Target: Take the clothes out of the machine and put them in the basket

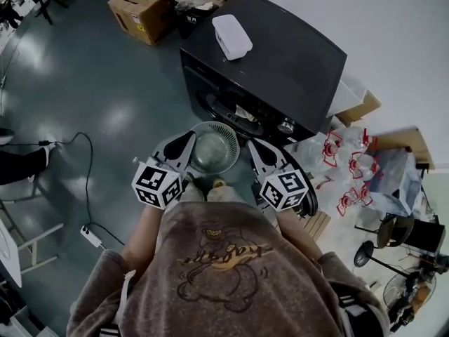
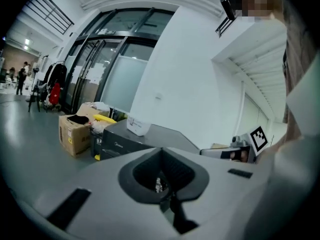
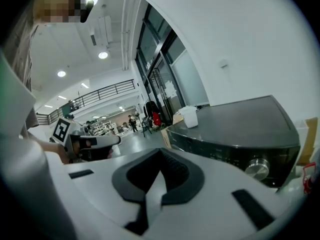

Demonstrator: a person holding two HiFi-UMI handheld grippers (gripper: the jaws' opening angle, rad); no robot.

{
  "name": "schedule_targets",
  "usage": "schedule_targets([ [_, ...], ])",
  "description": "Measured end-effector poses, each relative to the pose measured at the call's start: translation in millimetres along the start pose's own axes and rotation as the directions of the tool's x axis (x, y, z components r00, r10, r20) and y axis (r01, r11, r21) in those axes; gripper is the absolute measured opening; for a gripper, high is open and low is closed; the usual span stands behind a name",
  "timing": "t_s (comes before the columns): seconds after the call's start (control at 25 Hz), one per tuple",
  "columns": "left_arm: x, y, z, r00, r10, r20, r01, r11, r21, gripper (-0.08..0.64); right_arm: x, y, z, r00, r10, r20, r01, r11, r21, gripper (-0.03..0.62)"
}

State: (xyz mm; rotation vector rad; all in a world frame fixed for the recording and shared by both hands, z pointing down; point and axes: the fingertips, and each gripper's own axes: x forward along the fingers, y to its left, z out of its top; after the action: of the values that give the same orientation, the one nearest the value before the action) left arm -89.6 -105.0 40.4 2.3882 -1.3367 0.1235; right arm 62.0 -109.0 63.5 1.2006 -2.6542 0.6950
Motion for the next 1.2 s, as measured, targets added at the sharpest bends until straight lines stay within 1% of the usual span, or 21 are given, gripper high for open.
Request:
schedule_targets([
  [0.16, 19, 16, 3, 0.996, -0.079, -0.037, 0.08, 0.996, 0.026, 0.005, 17, -4, -7, 0.998, -0.055, -0.004, 0.055, 0.998, 0.033, -0.003],
  [0.28, 31, 34, 7, 0.988, -0.136, -0.069, 0.14, 0.988, 0.063, 0.005, 27, 2, -8, 0.996, -0.087, 0.007, 0.086, 0.996, 0.037, -0.003],
  [0.4, 42, 58, 6, 0.98, -0.178, -0.09, 0.186, 0.979, 0.08, 0.005, 41, 7, -13, 0.992, -0.124, 0.019, 0.123, 0.991, 0.051, -0.003],
  [0.48, 53, 72, -2, 0.973, -0.205, -0.104, 0.213, 0.974, 0.079, 0.005, 53, 3, -21, 0.989, -0.148, 0.021, 0.147, 0.987, 0.064, -0.003],
  [0.6, 68, 84, -20, 0.962, -0.247, -0.12, 0.255, 0.965, 0.059, 0.005, 69, -7, -39, 0.983, -0.184, 0.013, 0.183, 0.98, 0.075, -0.003],
  [0.76, 87, 99, -59, 0.948, -0.286, -0.138, 0.296, 0.953, 0.058, 0.005, 86, -33, -67, 0.962, -0.269, 0.046, 0.266, 0.963, 0.049, -0.003],
  [0.8, 90, 103, -73, 0.947, -0.289, -0.14, 0.298, 0.953, 0.049, 0.005, 91, -41, -77, 0.959, -0.278, 0.051, 0.275, 0.96, 0.054, -0.003],
  [0.88, 95, 113, -100, 0.948, -0.294, -0.125, 0.297, 0.955, 0.003, 0.005, 101, -57, -100, 0.957, -0.285, 0.049, 0.282, 0.957, 0.064, -0.003],
  [0.96, 106, 120, -127, 0.949, -0.299, -0.104, 0.299, 0.954, -0.009, 0.005, 110, -74, -123, 0.958, -0.283, 0.053, 0.28, 0.958, 0.056, -0.003],
  [1.08, 133, 125, -168, 0.946, -0.313, -0.082, 0.316, 0.948, 0.025, 0.005, 118, -100, -166, 0.955, -0.288, 0.072, 0.285, 0.957, 0.053, -0.003],
  [1.2, 160, 128, -209, 0.942, -0.327, -0.071, 0.332, 0.94, 0.075, 0.005, 125, -125, -216, 0.95, -0.304, 0.07, 0.301, 0.952, 0.049, -0.003],
])
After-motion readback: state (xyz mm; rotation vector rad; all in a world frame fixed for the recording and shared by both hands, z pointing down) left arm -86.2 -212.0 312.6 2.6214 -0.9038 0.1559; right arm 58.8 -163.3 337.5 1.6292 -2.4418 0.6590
